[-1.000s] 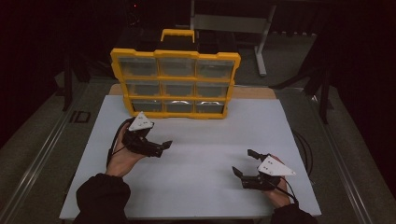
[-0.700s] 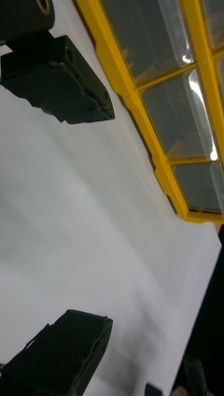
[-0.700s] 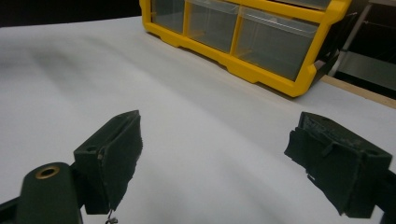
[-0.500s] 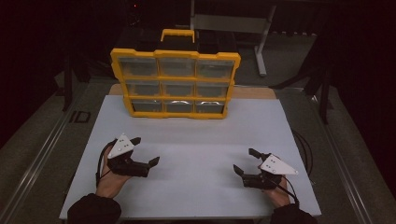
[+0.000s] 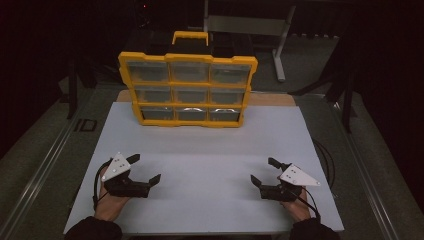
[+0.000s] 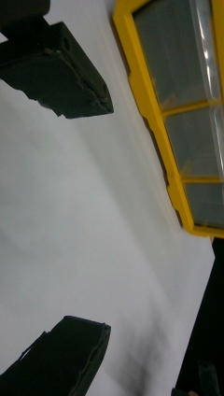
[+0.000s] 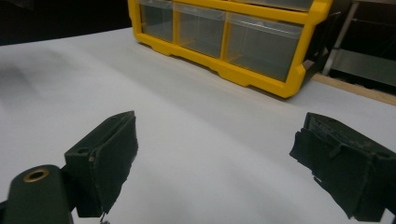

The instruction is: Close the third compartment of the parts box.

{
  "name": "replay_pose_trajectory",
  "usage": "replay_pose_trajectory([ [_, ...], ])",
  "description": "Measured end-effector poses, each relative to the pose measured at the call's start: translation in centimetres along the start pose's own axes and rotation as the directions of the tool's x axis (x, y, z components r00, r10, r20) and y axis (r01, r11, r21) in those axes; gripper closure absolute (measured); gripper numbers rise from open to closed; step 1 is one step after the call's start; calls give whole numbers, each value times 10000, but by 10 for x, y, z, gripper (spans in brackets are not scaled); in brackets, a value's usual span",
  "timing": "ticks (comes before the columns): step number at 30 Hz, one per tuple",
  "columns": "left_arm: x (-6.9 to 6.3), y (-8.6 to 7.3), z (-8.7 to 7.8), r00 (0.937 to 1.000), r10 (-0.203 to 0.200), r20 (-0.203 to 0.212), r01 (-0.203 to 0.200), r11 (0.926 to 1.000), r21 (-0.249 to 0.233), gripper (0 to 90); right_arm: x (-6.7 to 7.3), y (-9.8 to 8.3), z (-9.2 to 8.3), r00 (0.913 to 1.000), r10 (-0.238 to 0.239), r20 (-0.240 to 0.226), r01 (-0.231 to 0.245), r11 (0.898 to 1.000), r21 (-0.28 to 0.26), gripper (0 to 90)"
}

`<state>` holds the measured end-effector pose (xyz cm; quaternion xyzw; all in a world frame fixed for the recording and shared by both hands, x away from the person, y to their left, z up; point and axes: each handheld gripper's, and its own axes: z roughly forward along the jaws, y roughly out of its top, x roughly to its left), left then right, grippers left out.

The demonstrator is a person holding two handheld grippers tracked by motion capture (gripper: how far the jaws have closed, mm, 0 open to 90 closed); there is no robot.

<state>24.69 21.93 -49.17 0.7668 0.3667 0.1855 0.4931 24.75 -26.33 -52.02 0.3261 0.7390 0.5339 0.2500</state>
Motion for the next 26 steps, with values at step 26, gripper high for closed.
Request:
replay_pose_trajectory([
  [26,-3,-8,2,9994,134,-305,-126,9996,247,0,-3,-2,1,9994,-113,336,104,9996,254,114],
])
